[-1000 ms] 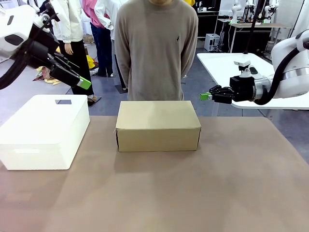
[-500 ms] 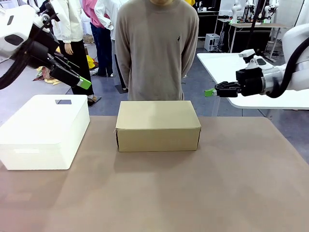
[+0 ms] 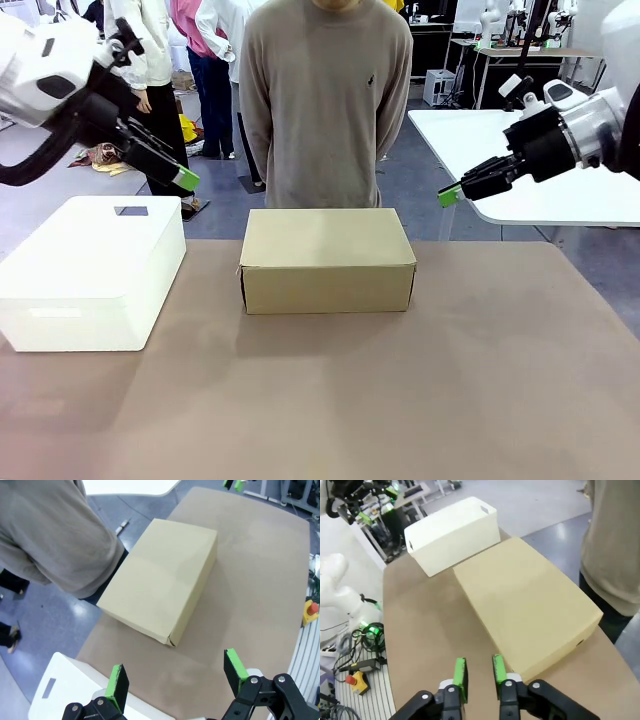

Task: Pack the shoes into the box.
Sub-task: Press down on the lid of the Shoes Box.

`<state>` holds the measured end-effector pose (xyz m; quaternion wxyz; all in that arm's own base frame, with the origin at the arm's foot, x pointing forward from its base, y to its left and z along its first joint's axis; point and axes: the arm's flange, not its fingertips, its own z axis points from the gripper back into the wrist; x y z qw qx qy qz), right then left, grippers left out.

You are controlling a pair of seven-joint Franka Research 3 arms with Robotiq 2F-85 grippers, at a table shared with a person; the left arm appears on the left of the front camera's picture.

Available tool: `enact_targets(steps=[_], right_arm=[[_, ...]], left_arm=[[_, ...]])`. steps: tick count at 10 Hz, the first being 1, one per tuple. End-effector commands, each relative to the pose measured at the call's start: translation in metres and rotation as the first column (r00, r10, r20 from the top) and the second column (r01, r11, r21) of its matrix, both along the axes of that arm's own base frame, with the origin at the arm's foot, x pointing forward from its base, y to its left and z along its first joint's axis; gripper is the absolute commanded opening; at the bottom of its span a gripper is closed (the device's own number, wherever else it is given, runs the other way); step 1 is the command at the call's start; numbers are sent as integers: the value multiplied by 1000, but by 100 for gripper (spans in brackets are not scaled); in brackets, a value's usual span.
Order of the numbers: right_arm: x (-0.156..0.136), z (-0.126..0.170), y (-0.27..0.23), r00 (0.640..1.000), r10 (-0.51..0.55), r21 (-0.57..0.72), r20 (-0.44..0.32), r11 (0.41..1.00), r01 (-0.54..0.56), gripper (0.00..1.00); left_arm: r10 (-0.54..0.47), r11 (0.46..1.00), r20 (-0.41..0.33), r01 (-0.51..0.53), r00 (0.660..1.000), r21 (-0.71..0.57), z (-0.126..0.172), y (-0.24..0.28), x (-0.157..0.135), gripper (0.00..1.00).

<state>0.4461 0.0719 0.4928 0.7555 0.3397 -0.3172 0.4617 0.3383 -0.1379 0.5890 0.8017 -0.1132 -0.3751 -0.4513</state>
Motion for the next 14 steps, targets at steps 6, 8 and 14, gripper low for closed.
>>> enact_targets(steps=[6,8,14], right_arm=[[-58,11,13,981,-178,-159,79,969,188,100],[-68,9,15,974,-204,-183,98,958,220,100],[-87,-2,21,965,-220,-214,140,945,247,100]], left_arm=[[88,996,-54,-88,995,8,1,-34,27,55],[91,996,-61,-90,994,17,6,-49,41,17],[139,990,-167,-136,976,29,0,-99,101,0]])
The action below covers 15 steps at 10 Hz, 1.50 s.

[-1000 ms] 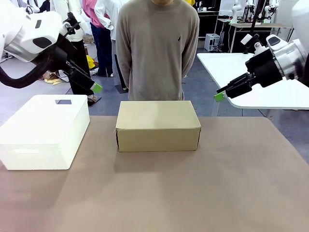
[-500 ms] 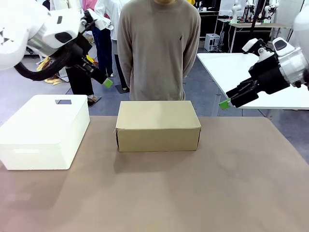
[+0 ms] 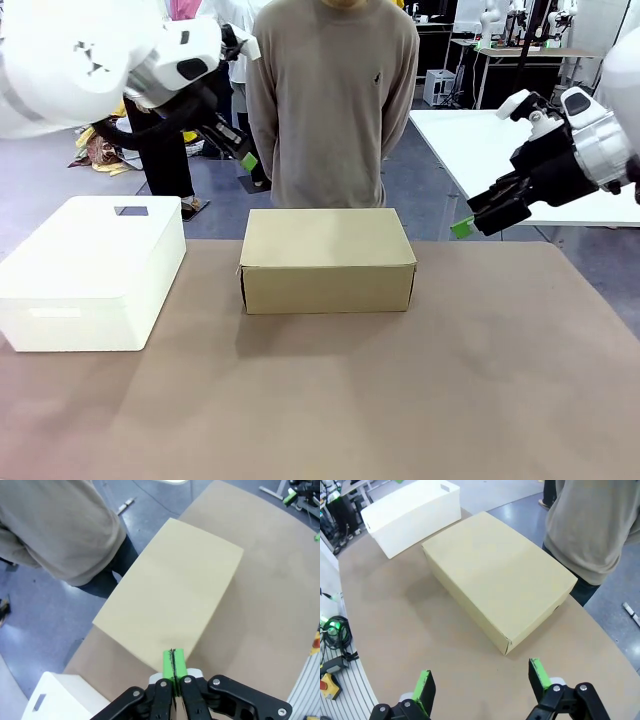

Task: Pack the shoes into the box.
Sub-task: Press down on the lid of the Shoes Box.

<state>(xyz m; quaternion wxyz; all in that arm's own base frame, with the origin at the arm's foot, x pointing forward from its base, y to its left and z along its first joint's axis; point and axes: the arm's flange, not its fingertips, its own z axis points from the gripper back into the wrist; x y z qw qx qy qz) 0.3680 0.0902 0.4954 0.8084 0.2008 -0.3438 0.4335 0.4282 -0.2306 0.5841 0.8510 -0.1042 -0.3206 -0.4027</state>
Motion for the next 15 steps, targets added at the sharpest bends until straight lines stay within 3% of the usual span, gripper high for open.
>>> enact_targets(steps=[1,2,3,9,11,15], right_arm=[[-10,-6,3,999,-45,-47,30,998,46,100],[-10,-9,2,998,-45,-47,50,998,47,100],[1,2,1,1000,-8,-16,17,1000,8,100],[2,4,-1,999,4,-10,32,1000,-4,100],[-14,25,-3,996,-78,19,-40,997,78,100],[-30,64,3,976,-191,-80,-108,980,182,100]], left_arm=[[32,999,-56,-33,998,-10,-1,-13,19,0],[-4,1000,-52,4,999,-2,-3,-15,20,0],[11,1000,-22,-11,1000,1,-5,-8,11,0],[17,1000,-17,-17,1000,12,-3,-12,15,0],[88,996,-93,-89,992,-11,-2,-28,39,0],[109,989,-206,-126,972,-72,-13,-66,84,0]])
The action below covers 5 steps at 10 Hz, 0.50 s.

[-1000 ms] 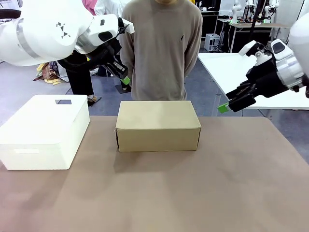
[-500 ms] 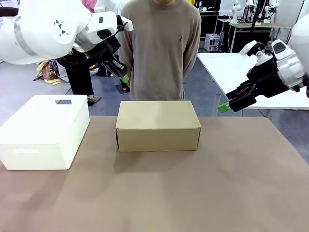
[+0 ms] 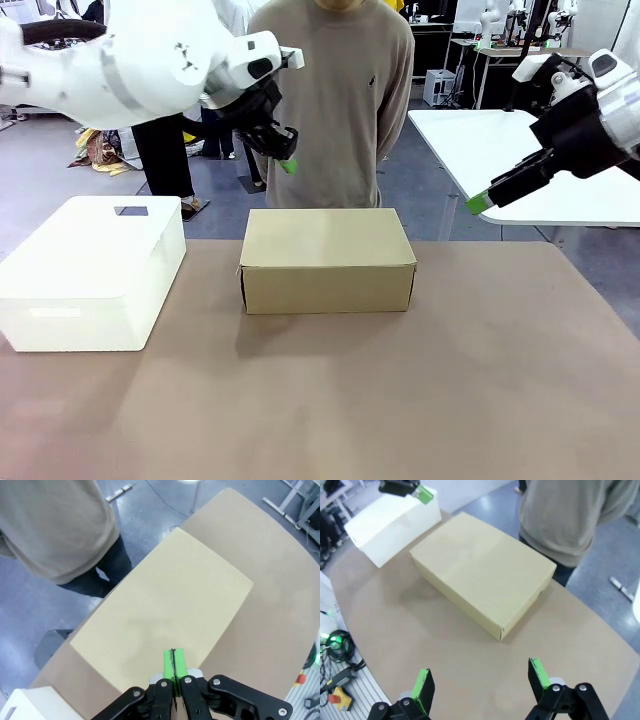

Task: Pack the shoes into the box.
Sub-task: Press down on the lid of the Shoes Box.

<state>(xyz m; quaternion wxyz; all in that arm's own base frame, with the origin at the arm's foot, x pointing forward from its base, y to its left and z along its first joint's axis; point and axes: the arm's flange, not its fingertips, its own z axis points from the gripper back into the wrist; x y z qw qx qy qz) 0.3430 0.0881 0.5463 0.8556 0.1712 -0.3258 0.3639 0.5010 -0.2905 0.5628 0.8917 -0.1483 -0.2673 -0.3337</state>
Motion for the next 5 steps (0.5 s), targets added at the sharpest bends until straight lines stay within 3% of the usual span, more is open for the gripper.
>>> enact_targets(steps=[1,5], right_arm=[[-6,20,8,996,-29,-64,-87,998,24,100],[-14,43,14,992,-47,-115,-116,993,34,100]], left_arm=[[15,1000,-54,-16,998,-2,5,-14,19,0],[44,998,-120,-39,992,42,-23,-32,37,0]])
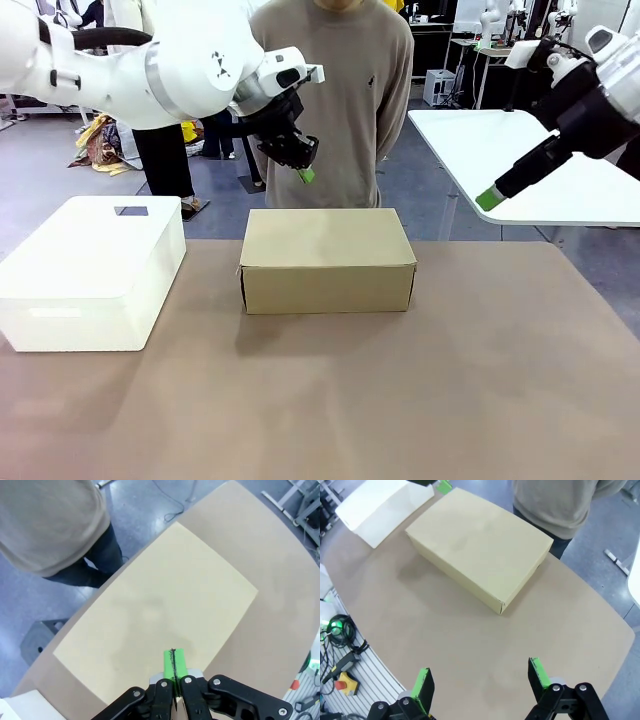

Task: Pack the shoes into the box.
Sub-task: Press down on the lid of the Shoes Box.

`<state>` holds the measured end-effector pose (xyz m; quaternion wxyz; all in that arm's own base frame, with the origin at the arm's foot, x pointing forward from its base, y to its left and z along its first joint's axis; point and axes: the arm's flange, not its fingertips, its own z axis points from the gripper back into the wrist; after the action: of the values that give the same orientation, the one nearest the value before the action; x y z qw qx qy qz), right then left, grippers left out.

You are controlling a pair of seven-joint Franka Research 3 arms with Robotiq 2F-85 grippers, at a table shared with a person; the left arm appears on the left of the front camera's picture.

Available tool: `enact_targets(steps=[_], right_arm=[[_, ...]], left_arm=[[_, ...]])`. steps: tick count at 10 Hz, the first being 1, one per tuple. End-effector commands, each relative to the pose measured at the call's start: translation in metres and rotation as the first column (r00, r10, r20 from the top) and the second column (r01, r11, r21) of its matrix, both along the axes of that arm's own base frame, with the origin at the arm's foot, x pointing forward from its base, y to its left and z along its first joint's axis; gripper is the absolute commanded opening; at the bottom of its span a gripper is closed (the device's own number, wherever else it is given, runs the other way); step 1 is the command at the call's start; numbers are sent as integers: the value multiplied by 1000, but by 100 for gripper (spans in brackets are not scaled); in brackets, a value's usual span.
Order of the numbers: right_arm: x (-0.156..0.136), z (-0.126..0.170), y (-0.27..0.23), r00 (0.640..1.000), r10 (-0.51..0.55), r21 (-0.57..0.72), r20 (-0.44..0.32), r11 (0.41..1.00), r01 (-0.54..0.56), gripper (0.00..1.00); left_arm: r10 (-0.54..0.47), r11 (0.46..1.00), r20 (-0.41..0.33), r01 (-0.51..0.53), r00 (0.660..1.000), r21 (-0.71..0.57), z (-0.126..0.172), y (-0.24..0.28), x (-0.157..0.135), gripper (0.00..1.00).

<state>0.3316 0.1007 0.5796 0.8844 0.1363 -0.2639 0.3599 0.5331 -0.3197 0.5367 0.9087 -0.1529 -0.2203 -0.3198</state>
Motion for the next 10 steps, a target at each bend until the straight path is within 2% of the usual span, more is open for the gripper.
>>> enact_targets(steps=[1,4,5,6,10], right_arm=[[-4,16,4,1000,-13,-10,-11,1000,12,100],[-8,23,10,998,-53,-25,21,998,53,100],[-4,18,5,1000,-4,-15,13,1000,5,100],[-4,18,5,1000,-4,-15,13,1000,5,100],[-4,18,5,1000,-4,-15,13,1000,5,100]], left_arm=[[33,999,-23,-32,999,25,-2,-5,9,0],[59,997,-42,-57,997,43,-20,-14,25,0],[61,997,-51,-59,997,45,-25,-17,31,0],[64,997,-55,-61,996,42,-30,-21,39,0],[122,991,-10,-121,993,52,-52,-35,72,0]])
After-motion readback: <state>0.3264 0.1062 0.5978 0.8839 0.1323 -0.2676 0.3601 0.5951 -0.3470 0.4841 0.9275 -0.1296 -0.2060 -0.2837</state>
